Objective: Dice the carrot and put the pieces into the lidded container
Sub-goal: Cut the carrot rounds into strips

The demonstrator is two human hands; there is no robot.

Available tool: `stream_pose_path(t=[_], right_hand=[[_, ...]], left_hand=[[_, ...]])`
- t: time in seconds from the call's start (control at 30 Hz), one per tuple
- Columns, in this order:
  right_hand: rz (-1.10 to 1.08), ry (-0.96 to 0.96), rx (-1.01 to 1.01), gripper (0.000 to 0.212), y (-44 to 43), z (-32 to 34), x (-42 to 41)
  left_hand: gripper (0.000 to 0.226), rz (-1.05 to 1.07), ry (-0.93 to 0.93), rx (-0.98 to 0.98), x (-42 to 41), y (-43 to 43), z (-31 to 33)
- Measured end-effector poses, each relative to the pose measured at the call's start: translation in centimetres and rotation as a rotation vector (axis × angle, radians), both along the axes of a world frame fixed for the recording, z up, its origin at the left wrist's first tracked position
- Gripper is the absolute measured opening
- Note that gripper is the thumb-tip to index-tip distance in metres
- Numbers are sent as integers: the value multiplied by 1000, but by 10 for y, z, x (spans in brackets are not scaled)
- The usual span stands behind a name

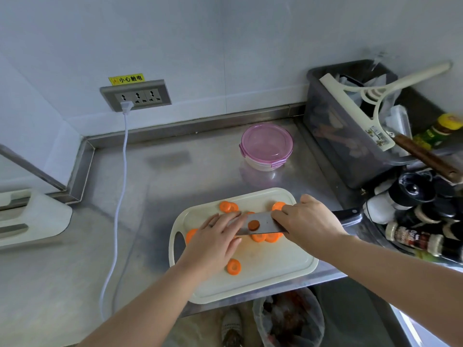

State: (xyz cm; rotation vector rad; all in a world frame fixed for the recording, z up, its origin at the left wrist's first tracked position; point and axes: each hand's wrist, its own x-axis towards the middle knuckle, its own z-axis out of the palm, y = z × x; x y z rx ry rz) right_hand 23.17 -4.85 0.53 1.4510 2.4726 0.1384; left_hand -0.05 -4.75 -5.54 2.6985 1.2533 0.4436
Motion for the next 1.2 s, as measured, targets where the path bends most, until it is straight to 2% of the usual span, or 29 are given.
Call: stream_pose_path(t=[0.13,0.2,0.47,0.63,0.7,0.8,0.9,1.03,1.2], right_hand=[[30,-37,41,18,7,9,-13],[39,-48,31,11,6,6,-11],[24,-148,16,14,3,23,12],[-39,-147,27,3,0,42,36],[-149,-70,11,2,-4,48,47],[-454,175,-77,16,-12,50,67],[-685,429,-150,23,-21,42,84],[-818,611,-161,19,-28,34,96],[-883,676,-147,13,-39,30,106]], left_hand=[[40,-82,43,43,10,2,6],[39,-60,76,43,3,3,2],[42,53,204,-68,-35,-19,-11],[35,177,147,-19,-26,-12,-5],[34,215,108,-24,-13,-6,5],[35,223,151,4,23,2,19],[24,109,183,-119,73,5,23],[30,-58,298,-210,135,12,13],[40,-185,452,-142,174,13,1]])
